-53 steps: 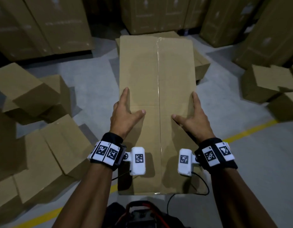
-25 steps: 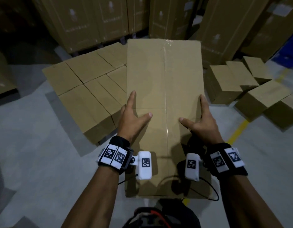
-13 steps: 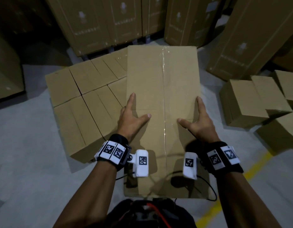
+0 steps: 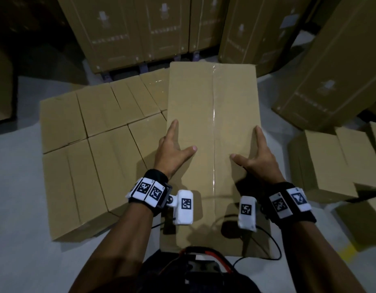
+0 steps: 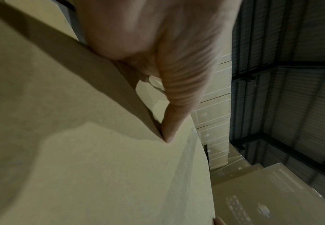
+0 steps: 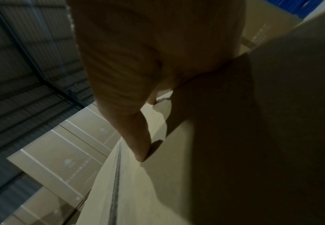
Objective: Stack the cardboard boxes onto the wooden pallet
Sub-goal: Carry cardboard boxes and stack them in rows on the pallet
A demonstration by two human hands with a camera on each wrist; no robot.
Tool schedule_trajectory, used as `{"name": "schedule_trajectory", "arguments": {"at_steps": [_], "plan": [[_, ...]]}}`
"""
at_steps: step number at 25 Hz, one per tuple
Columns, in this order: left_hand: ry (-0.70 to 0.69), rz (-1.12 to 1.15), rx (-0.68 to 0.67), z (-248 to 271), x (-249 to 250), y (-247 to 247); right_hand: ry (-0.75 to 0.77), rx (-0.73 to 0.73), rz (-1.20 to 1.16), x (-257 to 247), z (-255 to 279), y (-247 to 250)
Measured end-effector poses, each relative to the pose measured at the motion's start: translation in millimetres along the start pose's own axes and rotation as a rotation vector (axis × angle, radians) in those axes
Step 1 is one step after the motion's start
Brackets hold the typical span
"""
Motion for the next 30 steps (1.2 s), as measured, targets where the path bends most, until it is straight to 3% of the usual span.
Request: {"name": "schedule_trajectory", "arguments": {"at_steps": [6, 13, 19, 25, 30], "plan": [[0.04, 0.01, -0.019, -142.5, 21.2, 7.7, -0.069, -0.027, 0.018, -23.1, -133.0, 42.7], [0.08, 0.007, -0.002, -240.2, 38.2, 4.4, -0.093, -0.073, -0.033, -28.3, -228.3, 78.2], [0.168, 0.027, 0.048, -296.1, 22.9, -18.1, -0.047, -0.161, 0.004, 0.4, -314.7, 96.6], [0.306, 0.055, 0.236, -326.1, 25.2, -48.0, 0.044, -0.386, 0.08, 23.0, -415.7, 113.3], [0.386, 0.105, 0.386, -334.4, 34.8, -61.2, 0.122, -0.548, 0.113, 14.2, -459.6, 123.2]]}}
Point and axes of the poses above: each hand's wrist, its own z-axis away from the middle knuckle, its own y-axis out of the back of the hand, x = y × z, the point moved 9 cm from there along -z, towards the middle knuckle, and after that the axes turned 14 degrees about -x, right-handed, at the moved point
